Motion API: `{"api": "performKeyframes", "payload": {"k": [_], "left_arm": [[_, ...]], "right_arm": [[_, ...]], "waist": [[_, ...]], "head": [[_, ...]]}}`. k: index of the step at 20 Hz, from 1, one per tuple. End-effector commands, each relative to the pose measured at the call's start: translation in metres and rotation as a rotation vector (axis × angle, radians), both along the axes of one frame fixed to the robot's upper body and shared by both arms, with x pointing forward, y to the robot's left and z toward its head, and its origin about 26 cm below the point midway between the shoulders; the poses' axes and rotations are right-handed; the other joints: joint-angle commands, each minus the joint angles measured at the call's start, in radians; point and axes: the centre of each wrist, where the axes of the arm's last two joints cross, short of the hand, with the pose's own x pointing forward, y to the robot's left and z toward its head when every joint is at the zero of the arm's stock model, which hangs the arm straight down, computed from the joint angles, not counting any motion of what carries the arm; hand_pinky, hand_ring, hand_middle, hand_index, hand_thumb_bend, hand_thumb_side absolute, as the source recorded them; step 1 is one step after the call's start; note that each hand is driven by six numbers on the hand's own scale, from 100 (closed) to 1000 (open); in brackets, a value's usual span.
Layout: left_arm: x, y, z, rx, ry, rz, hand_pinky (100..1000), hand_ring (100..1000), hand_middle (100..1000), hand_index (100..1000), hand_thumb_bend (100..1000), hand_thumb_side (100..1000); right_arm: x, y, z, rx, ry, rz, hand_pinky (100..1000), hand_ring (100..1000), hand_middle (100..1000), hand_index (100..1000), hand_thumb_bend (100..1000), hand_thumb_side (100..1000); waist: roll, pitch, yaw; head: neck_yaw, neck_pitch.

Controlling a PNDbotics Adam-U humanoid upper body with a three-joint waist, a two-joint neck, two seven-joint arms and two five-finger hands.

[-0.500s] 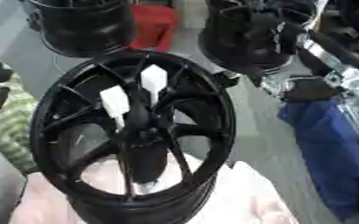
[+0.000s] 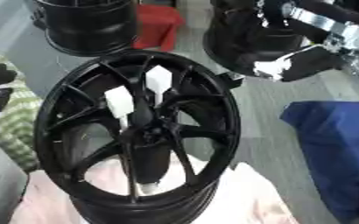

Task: Pull the pin out of the wheel hub.

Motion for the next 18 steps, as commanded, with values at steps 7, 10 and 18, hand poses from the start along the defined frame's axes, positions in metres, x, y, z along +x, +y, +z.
{"api": "performKeyframes", "payload": {"k": [7, 10, 18], "left_arm": [[0.000, -0.002, 0.014, 0.044, -0.038, -0.030, 904, 934, 814, 901, 442, 530], [0.001, -0.003, 0.015, 0.048, -0.043, -0.041, 904, 935, 814, 901, 440, 530], [0.002, -0.006, 0.017, 0.047, -0.047, -0.062, 903, 935, 814, 901, 436, 532]], "right_arm": [[0.014, 0.009, 0.018, -0.130, -0.018, 0.044, 739, 828, 859, 963, 280, 284], [0.025, 0.024, 0.017, -0.216, -0.022, 0.073, 752, 837, 862, 959, 274, 277], [0.052, 0.045, 0.018, -0.389, -0.042, 0.107, 823, 893, 902, 956, 272, 287]], "waist": [[-0.001, 0.003, 0.015], [-0.002, 0.009, 0.023], [0.003, 0.019, 0.036]], "head": [[-0.004, -0.024], [-0.005, -0.032], [-0.007, -0.046]]}}
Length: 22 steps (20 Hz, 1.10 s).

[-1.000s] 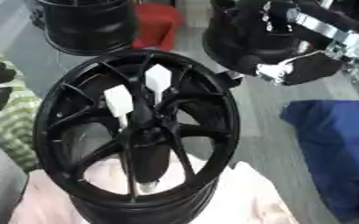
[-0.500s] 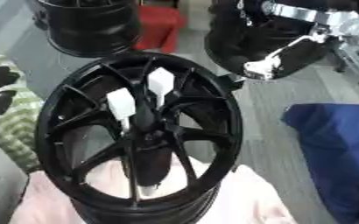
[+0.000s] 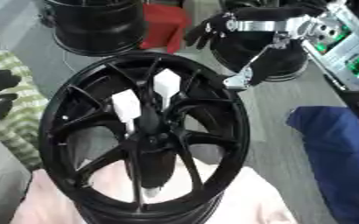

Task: Pull the pin out of the wheel hub.

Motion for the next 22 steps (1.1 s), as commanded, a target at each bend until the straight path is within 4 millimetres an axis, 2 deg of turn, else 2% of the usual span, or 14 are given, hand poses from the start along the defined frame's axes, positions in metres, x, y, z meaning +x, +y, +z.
{"api": "performKeyframes", "payload": {"k": [1, 14, 22], "left_arm": [[0.000, -0.001, 0.010, 0.023, -0.031, -0.016, 904, 936, 814, 902, 434, 533], [0.001, -0.005, 0.012, 0.016, -0.039, -0.044, 903, 937, 815, 902, 428, 536], [0.002, -0.007, 0.012, 0.015, -0.042, -0.056, 903, 938, 816, 903, 425, 537]], "right_arm": [[0.008, 0.002, 0.010, -0.065, -0.035, 0.000, 828, 897, 903, 956, 271, 284], [0.035, 0.030, -0.015, -0.173, -0.071, 0.004, 829, 899, 892, 946, 266, 275], [0.048, 0.037, -0.028, -0.167, -0.068, -0.021, 824, 896, 887, 945, 267, 276]], "waist": [[0.008, -0.009, 0.002], [0.017, 0.002, 0.016], [0.021, 0.006, 0.024]], "head": [[-0.002, -0.012], [-0.015, -0.023], [-0.025, -0.026]]}}
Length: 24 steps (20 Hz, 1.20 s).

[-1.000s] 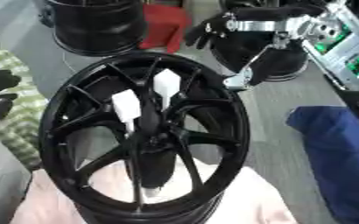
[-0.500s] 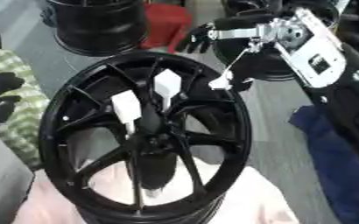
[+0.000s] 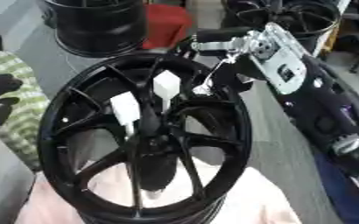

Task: Pull the pin out of the wheel hub.

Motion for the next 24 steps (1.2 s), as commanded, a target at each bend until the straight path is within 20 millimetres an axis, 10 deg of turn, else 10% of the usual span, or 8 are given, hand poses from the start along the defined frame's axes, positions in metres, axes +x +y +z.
{"api": "performKeyframes", "payload": {"k": [1, 24], "left_arm": [[-0.001, -0.002, 0.009, 0.008, -0.031, -0.018, 903, 938, 816, 903, 425, 537], [0.000, -0.004, 0.010, 0.012, -0.034, -0.039, 903, 941, 818, 905, 414, 541]], "right_arm": [[0.004, 0.001, 0.010, -0.088, -0.029, 0.078, 823, 896, 887, 945, 266, 276], [0.010, 0.014, -0.005, -0.112, 0.035, 0.113, 803, 871, 833, 902, 245, 255]], "waist": [[0.006, -0.010, 0.002], [0.010, -0.006, 0.011]], "head": [[-0.006, -0.014], [-0.017, -0.021]]}}
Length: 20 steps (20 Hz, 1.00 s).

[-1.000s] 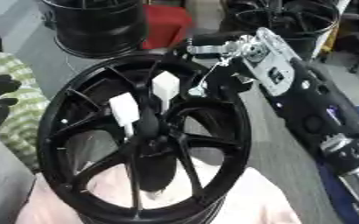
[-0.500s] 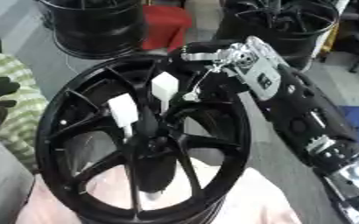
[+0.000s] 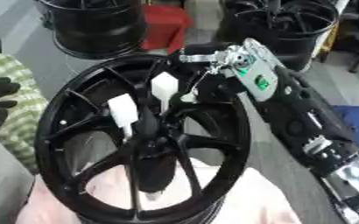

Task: Pull the pin out of the wheel hub.

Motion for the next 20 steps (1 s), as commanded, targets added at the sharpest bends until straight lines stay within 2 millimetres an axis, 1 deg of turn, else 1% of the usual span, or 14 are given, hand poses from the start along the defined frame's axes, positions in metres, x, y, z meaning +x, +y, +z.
{"api": "performKeyframes", "payload": {"k": [1, 7, 15, 20], "left_arm": [[-0.001, -0.002, 0.009, 0.005, -0.033, -0.017, 902, 941, 818, 905, 414, 541], [-0.001, -0.002, 0.008, 0.006, -0.032, -0.020, 902, 942, 818, 906, 414, 541], [-0.001, -0.003, 0.008, 0.007, -0.030, -0.023, 903, 943, 819, 906, 411, 542], [-0.001, -0.003, 0.008, 0.007, -0.029, -0.025, 902, 943, 820, 907, 409, 543]], "right_arm": [[0.001, 0.002, 0.016, -0.118, -0.028, 0.133, 802, 870, 832, 901, 245, 255], [0.001, 0.006, 0.015, -0.117, -0.023, 0.143, 798, 867, 830, 900, 243, 259], [-0.004, 0.017, 0.022, -0.101, -0.015, 0.196, 793, 864, 831, 911, 265, 257], [-0.005, 0.018, 0.024, -0.100, 0.001, 0.181, 784, 844, 793, 890, 265, 254]], "waist": [[0.007, -0.010, 0.002], [0.007, -0.010, 0.004], [0.006, -0.012, 0.004], [0.006, -0.012, 0.005]], "head": [[-0.005, -0.014], [-0.009, -0.013], [-0.017, -0.010], [-0.021, -0.007]]}}
